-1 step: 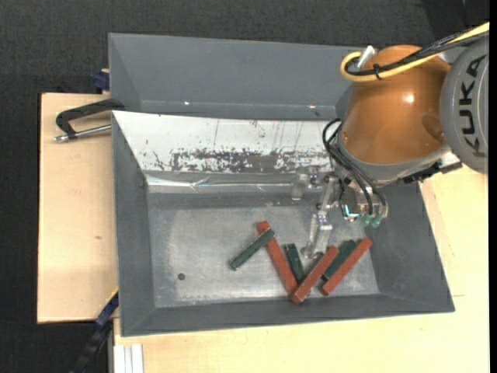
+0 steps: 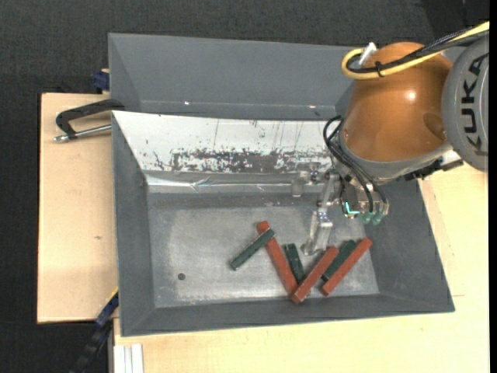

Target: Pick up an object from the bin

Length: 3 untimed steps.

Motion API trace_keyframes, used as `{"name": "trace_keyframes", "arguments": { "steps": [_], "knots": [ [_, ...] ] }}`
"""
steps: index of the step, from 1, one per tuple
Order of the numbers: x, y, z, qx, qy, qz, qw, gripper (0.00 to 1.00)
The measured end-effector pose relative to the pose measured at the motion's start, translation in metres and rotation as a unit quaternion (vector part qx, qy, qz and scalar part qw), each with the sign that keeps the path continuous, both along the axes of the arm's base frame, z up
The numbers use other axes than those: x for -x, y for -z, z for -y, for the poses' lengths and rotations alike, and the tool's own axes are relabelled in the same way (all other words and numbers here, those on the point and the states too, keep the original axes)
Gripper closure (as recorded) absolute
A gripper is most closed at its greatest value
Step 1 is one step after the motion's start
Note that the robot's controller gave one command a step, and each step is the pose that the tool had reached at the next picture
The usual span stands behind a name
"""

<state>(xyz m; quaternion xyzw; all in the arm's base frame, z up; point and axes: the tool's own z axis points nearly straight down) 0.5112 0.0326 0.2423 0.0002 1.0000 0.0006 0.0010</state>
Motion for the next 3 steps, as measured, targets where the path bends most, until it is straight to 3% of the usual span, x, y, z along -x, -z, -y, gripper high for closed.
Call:
{"name": "trace_keyframes", "arguments": {
  "steps": [1, 2, 3],
  "knots": [
    [0.002, 0.031, 0.003, 0.000, -0.036, 0.0026, 0.9994, 0.00],
    [0.008, 0.067, 0.021, 0.000, -0.004, -0.0006, 1.0000, 0.00],
    [-0.033, 0.125, 0.039, 0.000, 0.045, 0.0042, 0.9990, 0.00]
  ]
}}
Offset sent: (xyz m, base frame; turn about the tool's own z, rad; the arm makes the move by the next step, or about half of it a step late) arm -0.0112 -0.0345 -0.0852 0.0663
